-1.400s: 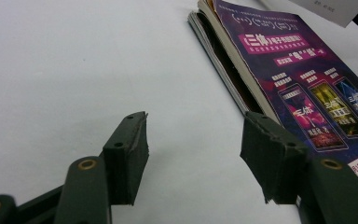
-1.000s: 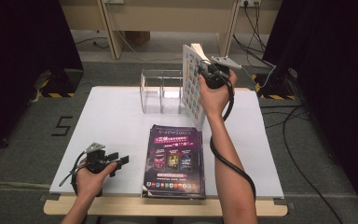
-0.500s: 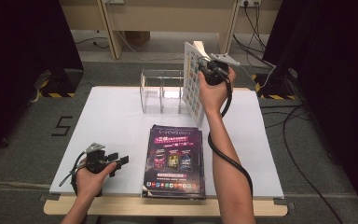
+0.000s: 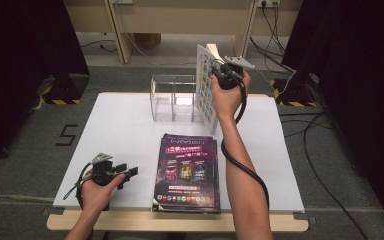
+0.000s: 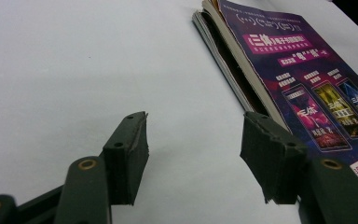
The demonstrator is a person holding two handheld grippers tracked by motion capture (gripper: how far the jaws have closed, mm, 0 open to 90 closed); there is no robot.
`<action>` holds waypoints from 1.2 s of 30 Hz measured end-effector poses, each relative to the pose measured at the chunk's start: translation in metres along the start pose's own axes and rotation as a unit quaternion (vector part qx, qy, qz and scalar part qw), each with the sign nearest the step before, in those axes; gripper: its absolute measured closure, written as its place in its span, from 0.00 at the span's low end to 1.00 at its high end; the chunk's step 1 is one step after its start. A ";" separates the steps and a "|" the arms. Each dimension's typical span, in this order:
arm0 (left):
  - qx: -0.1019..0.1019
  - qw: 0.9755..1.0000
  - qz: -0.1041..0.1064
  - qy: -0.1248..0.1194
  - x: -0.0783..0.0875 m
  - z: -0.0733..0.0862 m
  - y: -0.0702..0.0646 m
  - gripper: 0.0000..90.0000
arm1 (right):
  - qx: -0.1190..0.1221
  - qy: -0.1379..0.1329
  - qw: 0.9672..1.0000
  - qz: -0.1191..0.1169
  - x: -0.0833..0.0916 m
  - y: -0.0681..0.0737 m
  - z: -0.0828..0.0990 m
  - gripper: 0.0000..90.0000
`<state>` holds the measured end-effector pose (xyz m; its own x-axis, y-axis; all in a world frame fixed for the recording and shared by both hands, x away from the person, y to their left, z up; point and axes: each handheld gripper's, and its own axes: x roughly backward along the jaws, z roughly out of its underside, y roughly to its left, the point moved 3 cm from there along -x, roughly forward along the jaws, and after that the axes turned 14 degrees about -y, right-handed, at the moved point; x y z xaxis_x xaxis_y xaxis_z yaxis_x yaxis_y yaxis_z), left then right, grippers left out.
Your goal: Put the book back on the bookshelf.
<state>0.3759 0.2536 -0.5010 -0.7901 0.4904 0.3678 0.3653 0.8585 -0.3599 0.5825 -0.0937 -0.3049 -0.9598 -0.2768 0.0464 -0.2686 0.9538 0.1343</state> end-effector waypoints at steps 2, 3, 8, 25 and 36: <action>0.000 1.000 0.000 -0.002 0.000 0.000 0.000 0.45 | -0.001 0.001 1.000 0.000 0.000 0.000 0.000 0.82; 0.000 1.000 0.000 -0.002 0.000 0.000 0.000 0.45 | 0.000 0.001 1.000 0.000 -0.001 0.000 0.001 0.82; 0.000 1.000 -0.001 -0.002 0.000 0.000 0.000 0.45 | -0.001 0.001 1.000 0.001 -0.003 0.000 0.001 0.82; -0.001 1.000 -0.001 -0.002 0.000 -0.001 0.000 0.45 | -0.004 0.003 1.000 0.005 -0.007 -0.004 0.003 0.82; -0.001 1.000 0.000 -0.003 0.001 -0.002 0.000 0.45 | -0.002 0.000 1.000 0.006 -0.010 -0.004 0.002 0.82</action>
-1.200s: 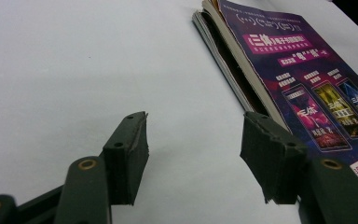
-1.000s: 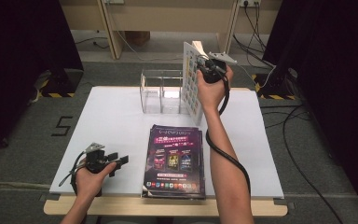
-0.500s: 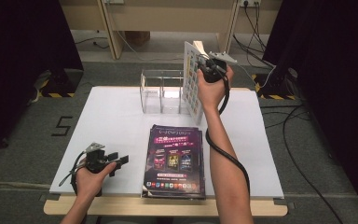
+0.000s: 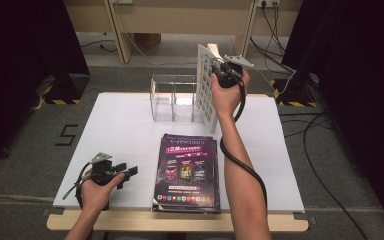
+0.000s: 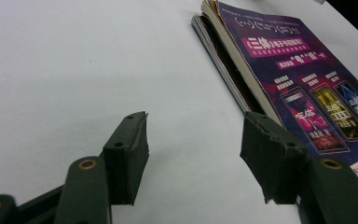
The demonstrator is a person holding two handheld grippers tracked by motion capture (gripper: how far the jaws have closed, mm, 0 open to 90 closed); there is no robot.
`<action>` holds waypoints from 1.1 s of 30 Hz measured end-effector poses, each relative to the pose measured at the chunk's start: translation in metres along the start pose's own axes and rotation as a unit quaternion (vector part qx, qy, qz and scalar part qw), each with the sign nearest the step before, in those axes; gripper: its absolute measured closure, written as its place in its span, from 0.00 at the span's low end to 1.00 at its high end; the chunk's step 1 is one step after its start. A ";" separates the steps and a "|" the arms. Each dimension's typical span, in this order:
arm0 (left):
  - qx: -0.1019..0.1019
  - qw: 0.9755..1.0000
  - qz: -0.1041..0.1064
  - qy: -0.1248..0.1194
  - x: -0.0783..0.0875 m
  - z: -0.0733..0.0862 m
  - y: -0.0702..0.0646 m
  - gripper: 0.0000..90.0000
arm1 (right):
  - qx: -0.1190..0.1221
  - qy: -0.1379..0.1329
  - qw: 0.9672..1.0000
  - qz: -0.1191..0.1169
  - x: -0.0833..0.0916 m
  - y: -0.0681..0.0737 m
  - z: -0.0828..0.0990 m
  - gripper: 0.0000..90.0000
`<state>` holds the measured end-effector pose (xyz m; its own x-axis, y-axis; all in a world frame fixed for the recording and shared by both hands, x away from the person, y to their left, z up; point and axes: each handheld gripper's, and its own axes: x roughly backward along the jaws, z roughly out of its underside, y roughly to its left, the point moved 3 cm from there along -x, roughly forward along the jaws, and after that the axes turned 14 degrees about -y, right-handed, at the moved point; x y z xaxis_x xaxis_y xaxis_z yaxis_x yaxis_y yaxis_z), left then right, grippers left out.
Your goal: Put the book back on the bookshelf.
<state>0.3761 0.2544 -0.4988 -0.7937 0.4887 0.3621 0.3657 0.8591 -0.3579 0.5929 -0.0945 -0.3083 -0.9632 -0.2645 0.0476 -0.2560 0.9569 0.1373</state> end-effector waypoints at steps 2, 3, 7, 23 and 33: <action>0.001 1.000 -0.001 0.000 0.000 0.000 0.000 0.45 | -0.002 0.001 1.000 0.001 -0.001 0.001 -0.001 0.82; 0.000 1.000 0.000 0.000 0.000 0.000 0.000 0.45 | -0.001 0.000 1.000 0.002 -0.002 0.001 -0.001 0.82; -0.001 1.000 -0.001 -0.001 0.000 0.000 0.000 0.45 | -0.001 -0.002 1.000 0.002 -0.003 0.000 -0.002 0.82; 0.000 1.000 0.000 0.002 -0.001 0.001 0.000 0.45 | -0.004 -0.004 1.000 0.009 -0.010 -0.004 -0.003 0.82; -0.002 1.000 0.002 0.003 -0.001 0.002 -0.001 0.45 | -0.004 0.004 1.000 0.009 -0.017 -0.003 0.000 0.82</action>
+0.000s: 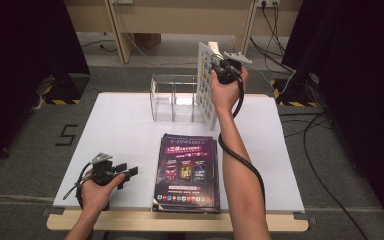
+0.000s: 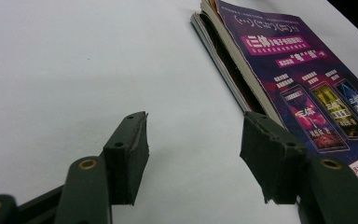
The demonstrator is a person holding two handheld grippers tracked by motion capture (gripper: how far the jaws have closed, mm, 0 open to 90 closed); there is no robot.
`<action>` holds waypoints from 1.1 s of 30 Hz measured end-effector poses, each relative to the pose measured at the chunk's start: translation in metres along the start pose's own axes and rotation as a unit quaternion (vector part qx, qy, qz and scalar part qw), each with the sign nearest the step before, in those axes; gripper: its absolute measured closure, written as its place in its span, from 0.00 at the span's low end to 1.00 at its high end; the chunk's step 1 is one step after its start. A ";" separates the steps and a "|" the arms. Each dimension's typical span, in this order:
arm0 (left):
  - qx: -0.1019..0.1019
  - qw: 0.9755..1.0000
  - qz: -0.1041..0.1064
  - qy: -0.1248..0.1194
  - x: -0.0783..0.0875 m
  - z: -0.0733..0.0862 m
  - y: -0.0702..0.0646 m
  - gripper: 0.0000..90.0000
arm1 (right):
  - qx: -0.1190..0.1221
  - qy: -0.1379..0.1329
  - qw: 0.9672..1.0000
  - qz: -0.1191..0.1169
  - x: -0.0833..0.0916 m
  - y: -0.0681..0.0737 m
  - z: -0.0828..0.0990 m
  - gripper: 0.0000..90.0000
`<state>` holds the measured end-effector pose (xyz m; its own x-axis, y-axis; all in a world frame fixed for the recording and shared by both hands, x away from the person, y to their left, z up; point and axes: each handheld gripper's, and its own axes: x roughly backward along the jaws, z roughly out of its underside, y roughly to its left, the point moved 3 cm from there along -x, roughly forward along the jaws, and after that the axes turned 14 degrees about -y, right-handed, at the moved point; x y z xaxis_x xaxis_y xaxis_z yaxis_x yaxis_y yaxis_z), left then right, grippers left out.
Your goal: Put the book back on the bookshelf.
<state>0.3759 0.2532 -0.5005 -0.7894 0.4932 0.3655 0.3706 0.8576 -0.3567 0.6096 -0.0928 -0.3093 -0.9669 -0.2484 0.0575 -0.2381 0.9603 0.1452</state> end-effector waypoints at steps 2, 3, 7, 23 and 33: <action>0.000 1.000 -0.001 0.001 0.000 0.000 0.000 0.45 | 0.005 -0.002 1.000 0.000 -0.001 0.000 -0.001 0.82; 0.000 1.000 0.000 0.001 0.000 0.000 0.000 0.45 | 0.002 -0.002 1.000 0.001 -0.001 0.001 -0.001 0.82; 0.002 1.000 0.000 0.000 0.000 0.000 0.001 0.45 | 0.001 -0.003 1.000 0.000 -0.003 0.001 -0.002 0.82; 0.001 1.000 0.000 0.002 -0.001 0.001 0.002 0.45 | 0.006 0.000 1.000 0.007 -0.017 -0.002 0.003 0.82; 0.001 1.000 -0.001 0.000 0.000 0.001 0.001 0.45 | 0.027 0.000 1.000 0.010 -0.014 0.004 0.015 0.82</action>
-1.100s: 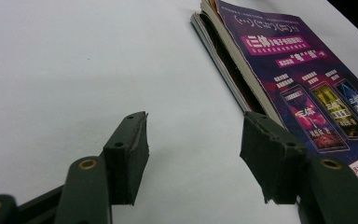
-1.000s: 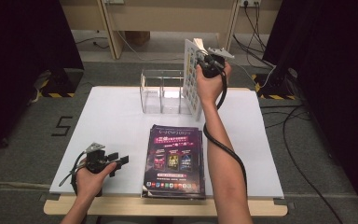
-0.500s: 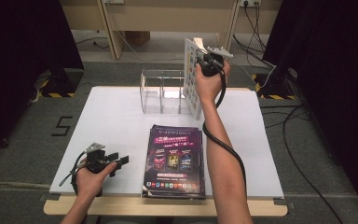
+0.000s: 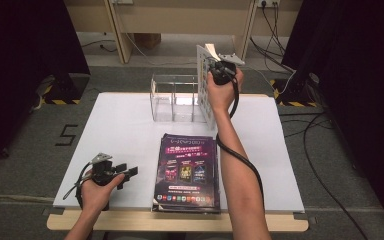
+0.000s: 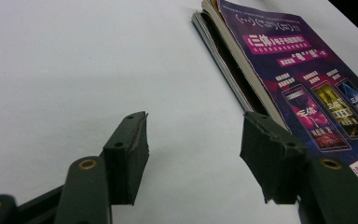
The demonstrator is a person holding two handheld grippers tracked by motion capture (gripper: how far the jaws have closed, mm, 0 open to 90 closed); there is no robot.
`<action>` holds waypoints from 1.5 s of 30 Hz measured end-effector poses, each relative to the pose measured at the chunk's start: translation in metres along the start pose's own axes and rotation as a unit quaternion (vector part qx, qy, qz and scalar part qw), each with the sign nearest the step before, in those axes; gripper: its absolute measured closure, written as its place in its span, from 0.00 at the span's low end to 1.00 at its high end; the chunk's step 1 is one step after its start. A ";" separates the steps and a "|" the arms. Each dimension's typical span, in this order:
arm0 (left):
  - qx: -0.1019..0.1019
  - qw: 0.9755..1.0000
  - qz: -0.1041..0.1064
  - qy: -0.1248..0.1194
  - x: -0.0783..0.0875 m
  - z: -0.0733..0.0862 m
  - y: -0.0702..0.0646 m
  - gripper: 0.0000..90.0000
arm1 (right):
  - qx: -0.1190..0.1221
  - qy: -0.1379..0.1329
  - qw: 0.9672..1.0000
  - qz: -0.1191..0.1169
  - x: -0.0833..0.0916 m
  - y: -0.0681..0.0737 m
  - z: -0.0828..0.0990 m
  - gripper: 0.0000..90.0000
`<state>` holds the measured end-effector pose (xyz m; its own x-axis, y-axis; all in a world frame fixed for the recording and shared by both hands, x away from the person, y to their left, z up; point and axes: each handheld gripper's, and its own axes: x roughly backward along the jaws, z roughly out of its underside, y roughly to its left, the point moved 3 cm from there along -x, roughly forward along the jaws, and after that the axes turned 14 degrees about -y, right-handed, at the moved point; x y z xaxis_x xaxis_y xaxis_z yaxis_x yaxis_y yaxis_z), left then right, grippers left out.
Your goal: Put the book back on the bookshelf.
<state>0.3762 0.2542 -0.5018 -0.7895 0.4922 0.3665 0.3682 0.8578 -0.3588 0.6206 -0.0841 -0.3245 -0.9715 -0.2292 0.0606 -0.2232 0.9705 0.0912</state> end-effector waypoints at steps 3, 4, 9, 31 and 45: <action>0.000 1.000 0.001 0.002 0.000 0.001 -0.002 0.45 | 0.003 0.008 1.000 0.003 0.004 -0.001 0.004 0.82; 0.000 1.000 0.001 0.002 0.000 0.001 -0.002 0.45 | 0.003 0.008 1.000 0.003 0.004 -0.001 0.004 0.82; -0.001 1.000 0.002 0.002 0.000 0.001 -0.003 0.45 | 0.010 0.021 1.000 0.002 0.011 0.001 0.006 0.81; -0.004 1.000 0.004 0.000 0.001 -0.001 -0.005 0.45 | -0.007 0.030 1.000 -0.003 0.035 -0.001 0.005 0.74; -0.007 1.000 0.005 0.004 0.000 0.001 -0.008 0.45 | -0.018 0.044 0.999 -0.011 0.049 -0.003 0.009 0.70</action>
<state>0.3735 0.2473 -0.4997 -0.7819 0.5022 0.3694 0.3829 0.8544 -0.3512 0.5731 -0.0976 -0.3309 -0.9556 -0.2568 0.1445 -0.2392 0.9624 0.1288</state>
